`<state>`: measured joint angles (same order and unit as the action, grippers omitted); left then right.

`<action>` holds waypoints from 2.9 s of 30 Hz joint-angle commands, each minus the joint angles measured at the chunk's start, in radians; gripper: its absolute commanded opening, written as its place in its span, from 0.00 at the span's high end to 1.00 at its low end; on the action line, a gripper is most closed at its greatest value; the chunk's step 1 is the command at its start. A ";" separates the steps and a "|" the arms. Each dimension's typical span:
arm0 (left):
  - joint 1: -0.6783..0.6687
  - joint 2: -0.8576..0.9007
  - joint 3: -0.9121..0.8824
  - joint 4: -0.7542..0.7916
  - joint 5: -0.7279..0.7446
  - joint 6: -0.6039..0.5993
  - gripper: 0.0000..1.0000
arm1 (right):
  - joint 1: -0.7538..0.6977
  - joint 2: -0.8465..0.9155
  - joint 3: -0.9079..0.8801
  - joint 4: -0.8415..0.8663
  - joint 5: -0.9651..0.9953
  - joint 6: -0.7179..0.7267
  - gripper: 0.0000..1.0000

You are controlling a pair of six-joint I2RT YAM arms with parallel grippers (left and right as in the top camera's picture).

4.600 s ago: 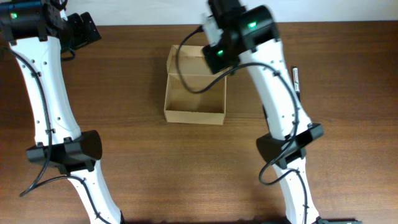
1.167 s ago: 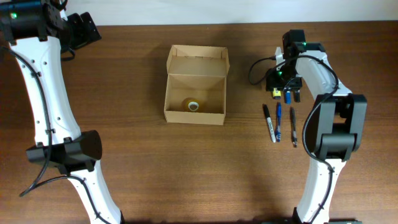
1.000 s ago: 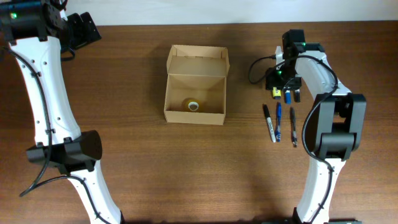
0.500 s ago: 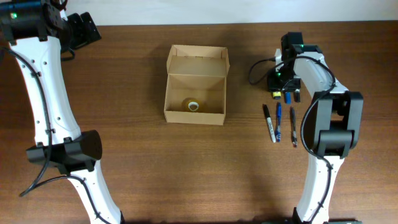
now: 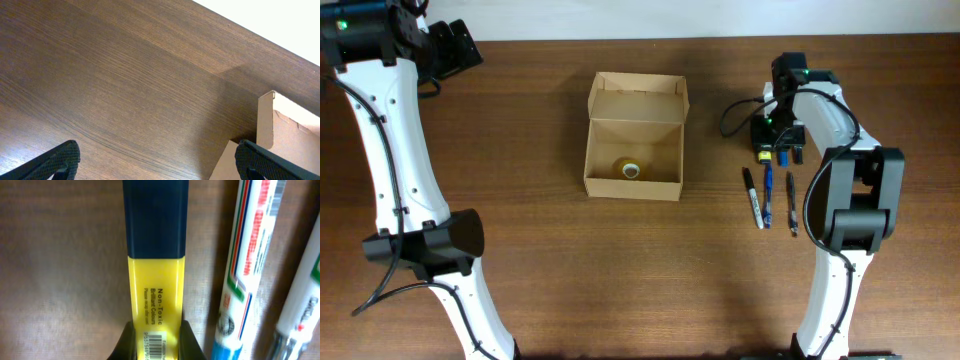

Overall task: Pack container
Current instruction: 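Lower the right gripper and grasp the yellow highlighter, then carry the highlighter left and drop it into the box, then return the right gripper over the blue-capped whiteboard marker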

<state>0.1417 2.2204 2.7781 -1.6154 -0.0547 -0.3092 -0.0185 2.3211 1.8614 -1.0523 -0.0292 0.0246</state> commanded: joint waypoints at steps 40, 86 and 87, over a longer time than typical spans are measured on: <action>0.005 -0.001 0.018 -0.001 0.011 0.012 0.00 | 0.554 -0.040 0.369 -0.295 -0.106 -0.710 0.96; 0.005 -0.001 0.018 -0.001 0.011 0.012 0.00 | 0.160 -0.527 0.330 -0.196 0.140 -0.158 0.73; 0.005 -0.001 0.018 -0.001 0.011 0.012 0.00 | 0.112 -0.528 0.316 -0.207 0.082 -0.145 0.73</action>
<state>0.1417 2.2204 2.7789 -1.6157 -0.0547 -0.3088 0.1993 1.7889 2.2269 -1.2407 0.1268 -0.2539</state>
